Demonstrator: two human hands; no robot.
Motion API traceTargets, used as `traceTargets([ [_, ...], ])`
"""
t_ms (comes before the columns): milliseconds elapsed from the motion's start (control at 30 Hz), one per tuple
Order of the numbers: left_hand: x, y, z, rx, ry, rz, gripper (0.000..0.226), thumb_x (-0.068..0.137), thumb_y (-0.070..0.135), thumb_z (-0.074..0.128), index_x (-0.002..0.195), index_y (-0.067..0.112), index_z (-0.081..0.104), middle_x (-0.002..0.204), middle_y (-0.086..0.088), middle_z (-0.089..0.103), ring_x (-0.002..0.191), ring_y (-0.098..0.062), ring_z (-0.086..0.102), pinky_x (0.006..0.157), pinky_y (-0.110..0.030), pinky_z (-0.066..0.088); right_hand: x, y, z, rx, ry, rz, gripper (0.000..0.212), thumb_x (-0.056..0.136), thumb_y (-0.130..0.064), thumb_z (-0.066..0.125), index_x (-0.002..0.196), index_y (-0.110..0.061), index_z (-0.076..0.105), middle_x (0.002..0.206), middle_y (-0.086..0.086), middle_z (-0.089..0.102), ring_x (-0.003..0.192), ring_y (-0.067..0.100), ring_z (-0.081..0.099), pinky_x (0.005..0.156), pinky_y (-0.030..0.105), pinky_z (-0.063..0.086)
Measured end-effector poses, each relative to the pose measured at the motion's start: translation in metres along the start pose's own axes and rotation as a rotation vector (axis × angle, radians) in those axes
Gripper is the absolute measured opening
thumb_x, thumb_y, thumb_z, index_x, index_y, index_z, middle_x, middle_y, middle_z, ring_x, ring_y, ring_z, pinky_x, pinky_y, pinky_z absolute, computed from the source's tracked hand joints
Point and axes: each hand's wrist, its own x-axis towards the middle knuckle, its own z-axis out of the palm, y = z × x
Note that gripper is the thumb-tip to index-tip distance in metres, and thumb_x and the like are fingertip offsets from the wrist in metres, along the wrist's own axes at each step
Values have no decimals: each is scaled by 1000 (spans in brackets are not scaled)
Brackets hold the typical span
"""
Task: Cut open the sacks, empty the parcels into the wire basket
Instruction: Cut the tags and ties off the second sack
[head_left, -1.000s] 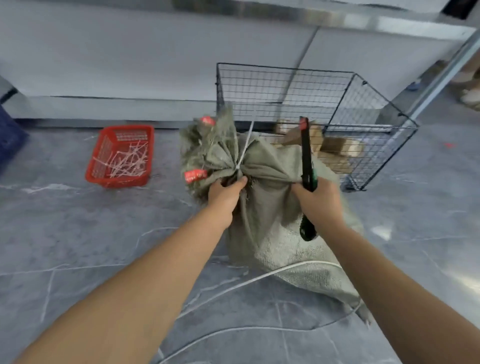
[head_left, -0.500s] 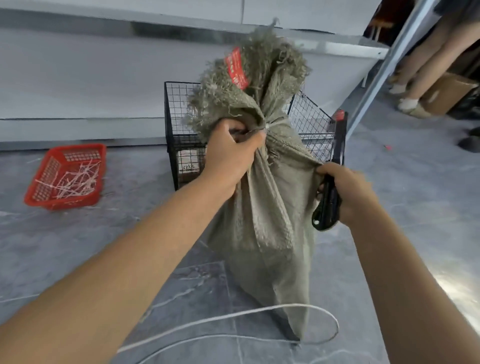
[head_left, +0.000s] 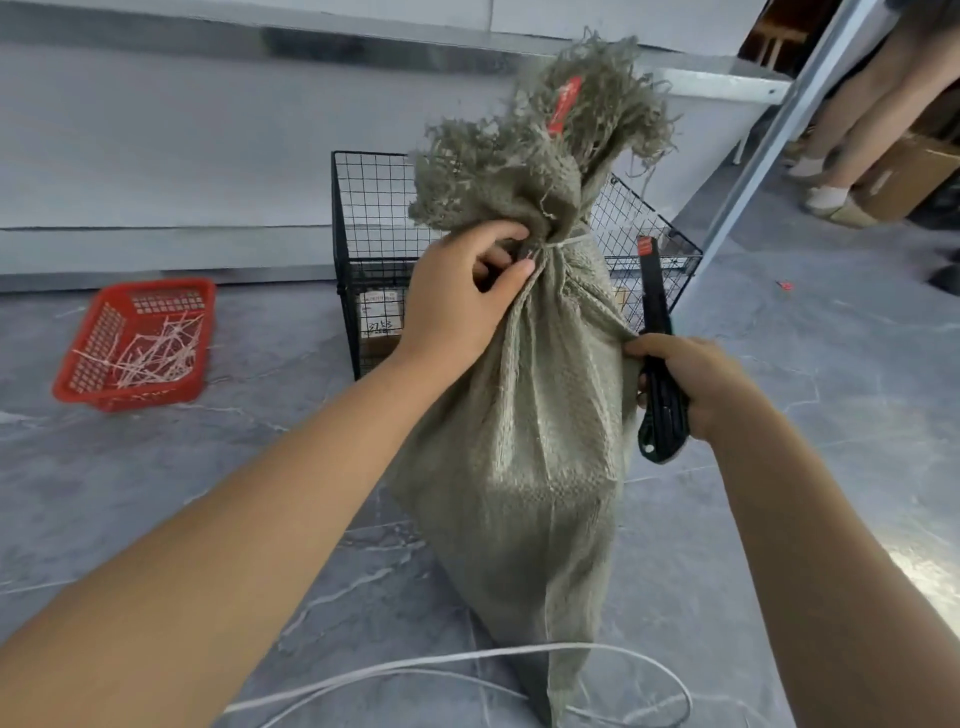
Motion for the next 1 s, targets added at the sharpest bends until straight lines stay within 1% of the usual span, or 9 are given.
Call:
traceTargets([
  [200, 11, 11, -2, -59, -159, 41, 19, 87, 13, 62, 103, 21, 69, 103, 13, 63, 98, 6, 55, 90, 2, 34, 5, 1, 2, -88, -32, -23, 18, 85, -7, 60, 69, -4, 53, 58, 9, 46, 48, 17, 43, 51, 28, 40],
  [300, 17, 9, -2, -4, -298, 67, 32, 91, 23, 56, 122, 32, 59, 127, 15, 58, 125, 0, 46, 114, -25, 29, 9, 2, 2, -177, -49, -49, 13, 84, -7, 62, 74, -3, 55, 58, 9, 48, 47, 17, 45, 48, 27, 41],
  [433, 18, 11, 0, 58, -278, 93, 36, 86, 36, 50, 122, 37, 55, 126, 21, 54, 128, -6, 44, 113, -48, 26, 4, -9, -7, -268, -57, -141, 15, 85, -13, 65, 81, -5, 54, 59, 6, 49, 49, 16, 46, 44, 24, 44],
  [567, 18, 12, 3, 35, -214, 87, 36, 86, 24, 63, 122, 27, 59, 121, 14, 60, 118, -3, 51, 109, -30, 33, -21, -35, -35, -253, 50, -213, 33, 81, -14, 68, 105, -7, 46, 73, 7, 46, 55, 17, 48, 35, 18, 46],
  [633, 19, 11, 4, 23, -182, 62, 39, 82, 21, 68, 120, 23, 61, 119, 11, 63, 113, -1, 53, 99, -13, 35, -40, -48, -49, -350, 38, -227, 51, 82, -14, 67, 125, -21, 40, 81, 6, 47, 57, 19, 50, 34, 21, 44],
  [733, 21, 10, 7, 12, -123, 14, 40, 77, 21, 73, 116, 20, 64, 117, 9, 65, 105, 6, 50, 84, 8, 27, -69, -63, -58, -455, -45, -341, 49, 87, -14, 61, 127, -35, 40, 76, 9, 49, 50, 17, 52, 36, 25, 43],
  [800, 22, 11, 9, 17, -103, -5, 41, 76, 21, 75, 115, 19, 65, 118, 7, 65, 105, 5, 51, 85, 5, 30, -85, -66, -50, -474, -176, -402, 43, 87, -11, 59, 117, -40, 48, 68, 9, 50, 40, 10, 53, 36, 23, 47],
  [900, 21, 15, 12, 54, -115, 3, 41, 75, 25, 75, 115, 20, 65, 119, 5, 66, 113, -6, 56, 102, -20, 37, -85, -57, -34, -541, -360, -403, 48, 89, -5, 55, 110, -48, 50, 64, 8, 52, 44, 9, 53, 48, 28, 56],
  [1000, 21, 16, 11, 69, -133, 0, 43, 76, 28, 74, 116, 21, 64, 122, 5, 64, 119, -9, 54, 107, -27, 35, -79, -51, -26, -530, -417, -348, 31, 93, -7, 47, 104, -35, 57, 67, 9, 59, 47, 11, 53, 54, 34, 58],
])
